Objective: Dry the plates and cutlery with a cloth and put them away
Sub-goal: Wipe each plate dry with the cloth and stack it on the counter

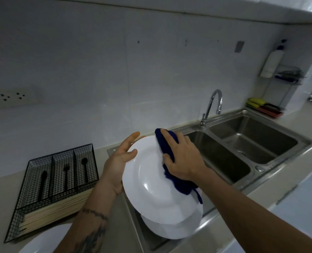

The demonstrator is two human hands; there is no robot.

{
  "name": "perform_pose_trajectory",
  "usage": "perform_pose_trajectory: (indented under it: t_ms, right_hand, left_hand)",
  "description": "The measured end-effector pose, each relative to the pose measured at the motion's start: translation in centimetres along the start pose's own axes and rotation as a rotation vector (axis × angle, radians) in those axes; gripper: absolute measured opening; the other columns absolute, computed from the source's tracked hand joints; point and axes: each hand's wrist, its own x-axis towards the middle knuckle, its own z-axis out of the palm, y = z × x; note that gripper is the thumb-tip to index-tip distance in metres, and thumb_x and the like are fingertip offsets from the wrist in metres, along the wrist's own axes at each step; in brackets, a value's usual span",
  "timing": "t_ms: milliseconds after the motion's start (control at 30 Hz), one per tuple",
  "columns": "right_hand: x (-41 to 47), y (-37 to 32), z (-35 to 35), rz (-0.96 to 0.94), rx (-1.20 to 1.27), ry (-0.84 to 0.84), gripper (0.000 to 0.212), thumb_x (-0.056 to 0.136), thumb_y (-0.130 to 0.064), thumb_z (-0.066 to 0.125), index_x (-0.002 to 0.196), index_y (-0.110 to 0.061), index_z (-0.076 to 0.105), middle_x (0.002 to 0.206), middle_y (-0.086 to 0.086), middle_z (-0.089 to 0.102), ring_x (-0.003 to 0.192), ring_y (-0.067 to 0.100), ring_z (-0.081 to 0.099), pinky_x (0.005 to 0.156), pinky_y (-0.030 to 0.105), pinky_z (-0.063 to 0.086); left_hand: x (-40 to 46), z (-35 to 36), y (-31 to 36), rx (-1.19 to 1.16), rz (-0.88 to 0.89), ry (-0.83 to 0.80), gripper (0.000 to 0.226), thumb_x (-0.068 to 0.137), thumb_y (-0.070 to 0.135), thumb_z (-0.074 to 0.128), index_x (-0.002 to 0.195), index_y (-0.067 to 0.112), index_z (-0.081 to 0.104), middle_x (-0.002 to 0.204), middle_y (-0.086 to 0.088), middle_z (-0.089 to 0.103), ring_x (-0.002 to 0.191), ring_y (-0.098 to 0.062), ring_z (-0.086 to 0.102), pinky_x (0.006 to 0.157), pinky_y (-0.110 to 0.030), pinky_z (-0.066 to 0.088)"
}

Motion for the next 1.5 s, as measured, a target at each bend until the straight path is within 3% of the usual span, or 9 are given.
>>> perform_pose_trajectory:
  t_ms: [100,267,567,700,833,1033,1267,1367,1500]
  right_hand:
    - [-1.0,0.9,0.8,0.124,-0.074,0.001,0.074,0.087,-0.040,0.039,0.152,-0.028,0.006,0.156,0.010,0.018,0.142,0.032,0.016,0.116,0.047,0.017]
    - [-5.1,-0.3,1.7,0.197,0.037,-0.176,0.075,0.083,-0.042,0.022,0.153,-0.027,0.000,0.161,0.005,-0.012,0.146,0.027,-0.017,0.119,0.048,-0.003]
    - [-6.1,-7.1,1.5,-0.006,0.510,-0.354,0.061,0.096,-0.032,0.024,0.152,-0.036,0.000,0.159,-0.016,-0.009,0.145,0.002,-0.012,0.116,0.027,-0.011]
    - [-3.8,-6.7,1.8,-0.030,0.596,-0.318,0.063,0.093,-0.032,0.024,0.151,-0.037,0.000,0.158,-0.019,-0.007,0.144,-0.001,-0.010,0.118,0.028,-0.007]
    - [-1.0,-5.2,2.0,-0.055,0.435,-0.236,0.068,0.089,-0.033,0.024,0.153,-0.031,0.001,0.161,-0.011,-0.008,0.147,0.010,-0.011,0.120,0.042,-0.006]
    - [-0.4,-2.4,1.5,0.139,-0.181,-0.134,0.072,0.087,-0.046,0.028,0.153,-0.025,0.007,0.161,0.012,0.000,0.146,0.037,-0.008,0.112,0.066,-0.002]
    - [-5.5,-5.9,0.6,-0.047,0.123,-0.159,0.065,0.087,-0.042,0.026,0.149,-0.021,0.025,0.144,0.004,0.037,0.129,0.023,0.035,0.112,0.042,0.028]
    - [-6.5,-7.6,0.5,-0.151,0.287,-0.252,0.062,0.093,-0.038,0.022,0.152,-0.025,0.018,0.156,-0.002,0.023,0.139,0.016,0.025,0.117,0.025,0.013]
    - [-4.8,-8.3,-0.4,-0.155,0.452,-0.334,0.055,0.104,-0.027,0.029,0.153,-0.029,0.007,0.161,-0.012,0.003,0.145,0.005,0.004,0.100,0.002,-0.009]
  left_hand:
    - [0.5,0.1,-0.5,-0.127,0.061,0.096,0.051,0.097,-0.001,0.045,0.133,0.032,0.057,0.133,0.007,0.064,0.116,-0.027,0.064,0.091,-0.042,0.055]
    - [0.7,0.1,-0.3,-0.225,0.158,0.220,0.045,0.098,0.000,0.044,0.125,0.032,0.059,0.132,0.007,0.064,0.111,-0.022,0.066,0.088,-0.039,0.055]
    - [0.4,2.6,-1.9,-0.287,0.095,0.314,0.032,0.102,0.015,0.047,0.128,0.029,0.059,0.120,0.000,0.068,0.096,-0.021,0.067,0.075,-0.037,0.055]
    - [0.4,3.0,-1.1,-0.270,0.094,0.276,0.031,0.102,0.016,0.047,0.128,0.026,0.061,0.113,-0.007,0.070,0.096,-0.028,0.067,0.089,-0.046,0.054]
    - [0.0,3.0,-0.2,-0.263,0.104,0.275,0.034,0.101,0.014,0.047,0.131,0.026,0.058,0.122,-0.007,0.067,0.105,-0.028,0.065,0.093,-0.045,0.053]
    - [-0.7,0.7,1.2,-0.324,0.213,0.329,0.039,0.100,0.008,0.047,0.134,0.026,0.054,0.126,0.004,0.064,0.089,-0.015,0.071,0.063,-0.030,0.060]
    - [-0.4,-0.1,1.4,-0.374,0.224,0.366,0.038,0.099,0.009,0.050,0.132,0.028,0.057,0.129,0.001,0.064,0.086,-0.016,0.072,0.060,-0.031,0.060]
    - [-0.2,0.6,0.5,-0.382,0.179,0.350,0.035,0.099,0.010,0.050,0.129,0.027,0.058,0.137,-0.004,0.059,0.100,-0.023,0.066,0.075,-0.038,0.060]
    - [-0.2,1.4,-0.1,-0.384,0.125,0.319,0.035,0.100,0.016,0.052,0.132,0.028,0.059,0.131,-0.007,0.064,0.104,-0.028,0.065,0.093,-0.048,0.052]
